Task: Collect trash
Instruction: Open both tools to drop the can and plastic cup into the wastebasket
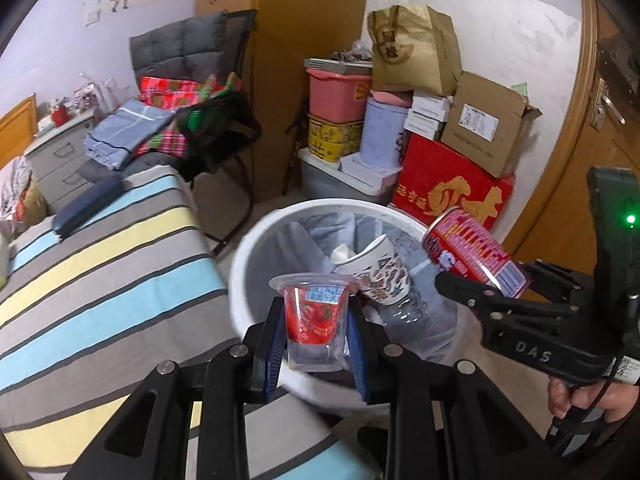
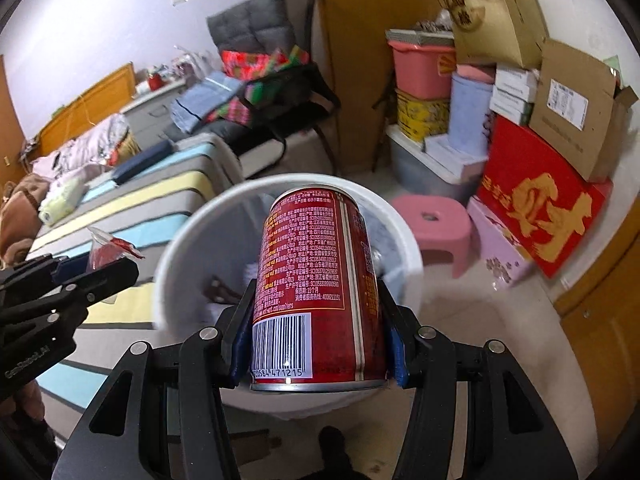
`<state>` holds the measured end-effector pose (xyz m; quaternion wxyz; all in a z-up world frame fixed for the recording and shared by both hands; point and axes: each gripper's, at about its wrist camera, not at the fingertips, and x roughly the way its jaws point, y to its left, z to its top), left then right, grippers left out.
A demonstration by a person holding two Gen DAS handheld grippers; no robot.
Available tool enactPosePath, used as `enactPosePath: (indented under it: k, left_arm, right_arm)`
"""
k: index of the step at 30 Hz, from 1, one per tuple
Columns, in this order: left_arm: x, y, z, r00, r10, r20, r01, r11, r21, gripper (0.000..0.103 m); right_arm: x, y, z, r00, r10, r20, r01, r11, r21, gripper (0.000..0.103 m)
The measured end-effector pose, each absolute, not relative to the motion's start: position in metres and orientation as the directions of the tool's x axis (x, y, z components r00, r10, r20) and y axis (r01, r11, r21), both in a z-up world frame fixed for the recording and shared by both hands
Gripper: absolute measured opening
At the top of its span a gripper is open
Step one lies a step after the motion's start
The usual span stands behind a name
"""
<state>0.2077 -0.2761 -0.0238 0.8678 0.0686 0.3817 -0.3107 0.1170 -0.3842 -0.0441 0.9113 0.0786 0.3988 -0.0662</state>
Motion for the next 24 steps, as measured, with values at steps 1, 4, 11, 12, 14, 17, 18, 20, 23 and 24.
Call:
enactPosePath:
  k: [1, 4, 11, 12, 14, 17, 18, 20, 23, 24]
  left_arm:
    - [0.21, -0.28, -0.026, 0.512, -0.482, -0.711, 0.591, 0.798, -0.115, 0.029]
    - [0.219, -0.29, -0.034, 0.495, -0.48, -0.724, 0.591, 0.797, -0.124, 0.03]
    - [0.232, -0.293, -0.044, 0.479, -0.482, -0.734, 0.581, 0.801, -0.147, 0.063]
    - [0.232, -0.292, -0.044, 0.485, -0.484, -0.729, 0.579, 0.802, -0.147, 0.063]
    - [0.232, -0.29, -0.043, 0.486, -0.483, -0.729, 0.579, 0.802, -0.146, 0.063]
    - [0.23, -0.285, -0.039, 0.497, -0.482, -0.721, 0.567, 0.81, -0.151, 0.064]
    - [0.23, -0.283, -0.038, 0.499, -0.482, -0.721, 0.563, 0.812, -0.153, 0.064]
    - [0.226, -0.277, -0.034, 0.515, -0.474, -0.714, 0.555, 0.819, -0.144, 0.064]
    - [0.216, -0.267, -0.029, 0.529, -0.475, -0.703, 0.542, 0.827, -0.151, 0.064]
    - [0.212, -0.263, -0.027, 0.536, -0.473, -0.699, 0.537, 0.83, -0.15, 0.064]
  right_arm:
    - [0.118, -0.388, -0.045, 0.671, -0.058, -0.74, 0.187, 0.978, 0.093, 0.054]
    - [0.12, -0.395, -0.049, 0.654, -0.048, -0.755, 0.189, 0.977, 0.101, 0.054]
    - [0.123, -0.395, -0.052, 0.653, -0.023, -0.757, 0.167, 0.979, 0.114, 0.055]
    - [0.122, -0.394, -0.05, 0.658, -0.022, -0.753, 0.162, 0.98, 0.113, 0.055]
    - [0.12, -0.392, -0.048, 0.662, -0.027, -0.749, 0.16, 0.982, 0.106, 0.059]
    - [0.12, -0.392, -0.045, 0.672, -0.029, -0.74, 0.161, 0.981, 0.108, 0.061]
    - [0.119, -0.391, -0.044, 0.674, -0.034, -0.738, 0.164, 0.981, 0.104, 0.061]
    - [0.115, -0.389, -0.04, 0.681, -0.036, -0.731, 0.165, 0.981, 0.105, 0.061]
    - [0.111, -0.386, -0.036, 0.692, -0.042, -0.721, 0.172, 0.979, 0.108, 0.061]
    - [0.108, -0.383, -0.034, 0.697, -0.046, -0.715, 0.174, 0.979, 0.106, 0.061]
